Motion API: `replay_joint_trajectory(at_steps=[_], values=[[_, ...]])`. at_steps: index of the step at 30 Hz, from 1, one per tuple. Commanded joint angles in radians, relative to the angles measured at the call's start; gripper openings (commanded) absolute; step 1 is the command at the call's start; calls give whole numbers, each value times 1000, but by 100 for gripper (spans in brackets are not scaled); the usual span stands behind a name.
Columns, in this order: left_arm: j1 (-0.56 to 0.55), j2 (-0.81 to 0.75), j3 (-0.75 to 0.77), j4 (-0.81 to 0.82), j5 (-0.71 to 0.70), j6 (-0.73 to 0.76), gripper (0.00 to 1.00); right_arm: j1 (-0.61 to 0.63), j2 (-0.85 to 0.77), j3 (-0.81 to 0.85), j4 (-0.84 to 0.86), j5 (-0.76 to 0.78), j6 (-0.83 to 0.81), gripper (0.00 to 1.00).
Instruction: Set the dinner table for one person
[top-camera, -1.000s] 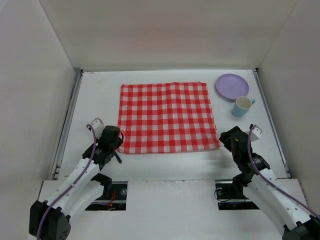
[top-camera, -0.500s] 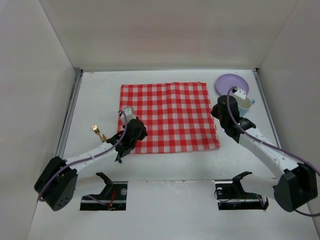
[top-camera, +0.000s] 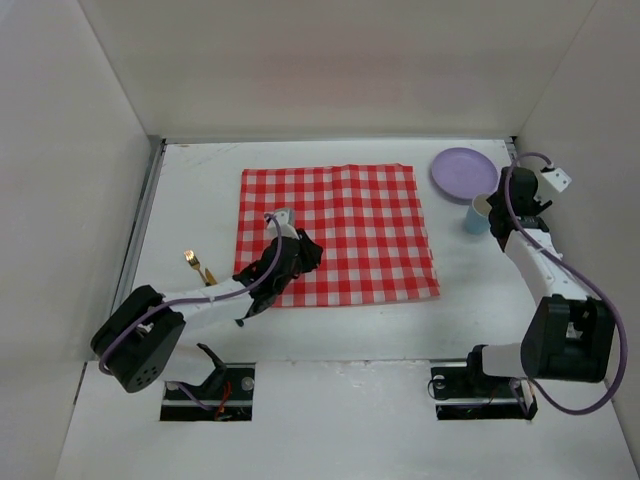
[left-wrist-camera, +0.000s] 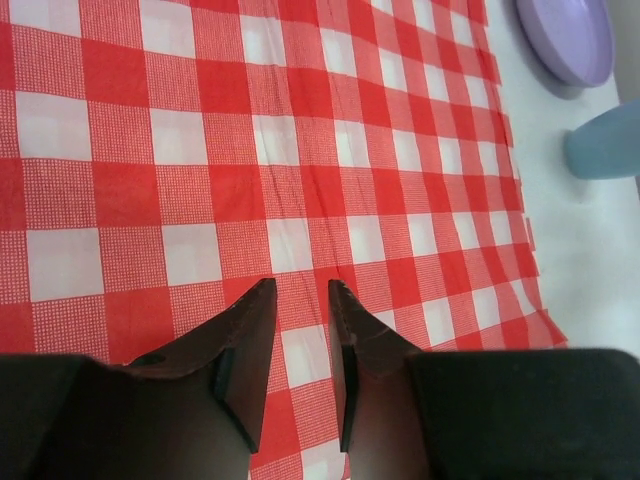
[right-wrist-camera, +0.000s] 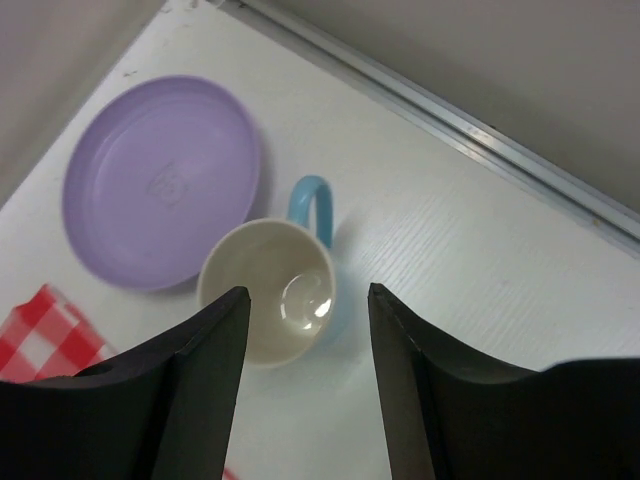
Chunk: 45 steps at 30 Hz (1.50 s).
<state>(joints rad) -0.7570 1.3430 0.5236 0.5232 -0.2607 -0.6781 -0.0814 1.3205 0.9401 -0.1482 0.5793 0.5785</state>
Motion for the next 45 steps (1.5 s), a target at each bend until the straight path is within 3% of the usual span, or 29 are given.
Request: replay_joint_trajectory(at_steps=[1, 13, 17, 23, 29, 34, 40, 45], values=[[11, -53, -42, 107, 0, 40, 26, -42, 54, 19, 27, 7, -17, 57], [35, -2, -73, 158, 11, 23, 27, -64, 238, 85, 33, -139, -8, 55], [38, 19, -70, 164, 11, 18, 27, -70, 295, 81, 61, -159, 10, 45], [46, 21, -71, 164, 3, 15, 28, -76, 261, 45, 75, -154, 52, 12], [55, 34, -73, 167, 1, 6, 28, -35, 88, 46, 49, -96, 35, 9], [57, 51, -73, 178, 9, 0, 30, 116, 112, 193, -20, -110, -23, 11], [60, 38, -83, 181, 2, 9, 31, 280, 371, 471, -73, -116, -95, 11], [78, 33, -94, 189, -14, 20, 32, 318, 551, 661, -80, -137, -150, 13]])
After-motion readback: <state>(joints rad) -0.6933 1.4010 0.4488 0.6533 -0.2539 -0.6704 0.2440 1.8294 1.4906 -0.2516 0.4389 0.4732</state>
